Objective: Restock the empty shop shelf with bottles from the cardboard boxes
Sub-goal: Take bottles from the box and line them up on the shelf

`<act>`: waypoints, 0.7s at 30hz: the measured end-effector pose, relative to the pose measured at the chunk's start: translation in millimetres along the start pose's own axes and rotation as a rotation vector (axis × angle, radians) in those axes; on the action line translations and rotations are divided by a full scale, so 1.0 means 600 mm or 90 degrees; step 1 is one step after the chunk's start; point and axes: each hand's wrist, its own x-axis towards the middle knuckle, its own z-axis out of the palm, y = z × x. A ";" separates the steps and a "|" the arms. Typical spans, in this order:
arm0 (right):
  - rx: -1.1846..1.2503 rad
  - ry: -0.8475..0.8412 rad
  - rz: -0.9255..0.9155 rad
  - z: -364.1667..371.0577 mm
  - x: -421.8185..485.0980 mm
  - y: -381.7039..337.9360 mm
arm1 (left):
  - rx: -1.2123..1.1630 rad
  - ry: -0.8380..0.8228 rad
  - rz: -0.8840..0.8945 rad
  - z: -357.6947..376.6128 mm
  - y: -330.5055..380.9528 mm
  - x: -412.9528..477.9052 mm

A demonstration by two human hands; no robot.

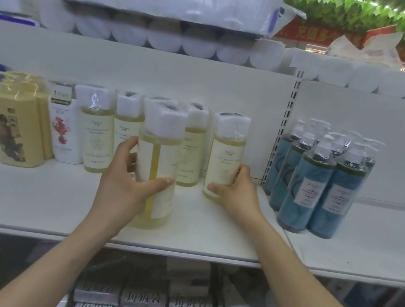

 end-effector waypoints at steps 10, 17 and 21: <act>-0.027 0.014 0.008 0.029 0.057 0.002 | 0.009 0.027 -0.014 -0.015 -0.011 0.000; -0.032 -0.002 0.022 0.041 0.069 0.000 | -0.003 0.020 -0.014 -0.015 -0.009 -0.002; -0.019 -0.021 0.046 0.038 0.053 -0.002 | -0.011 0.005 -0.008 -0.017 -0.003 -0.008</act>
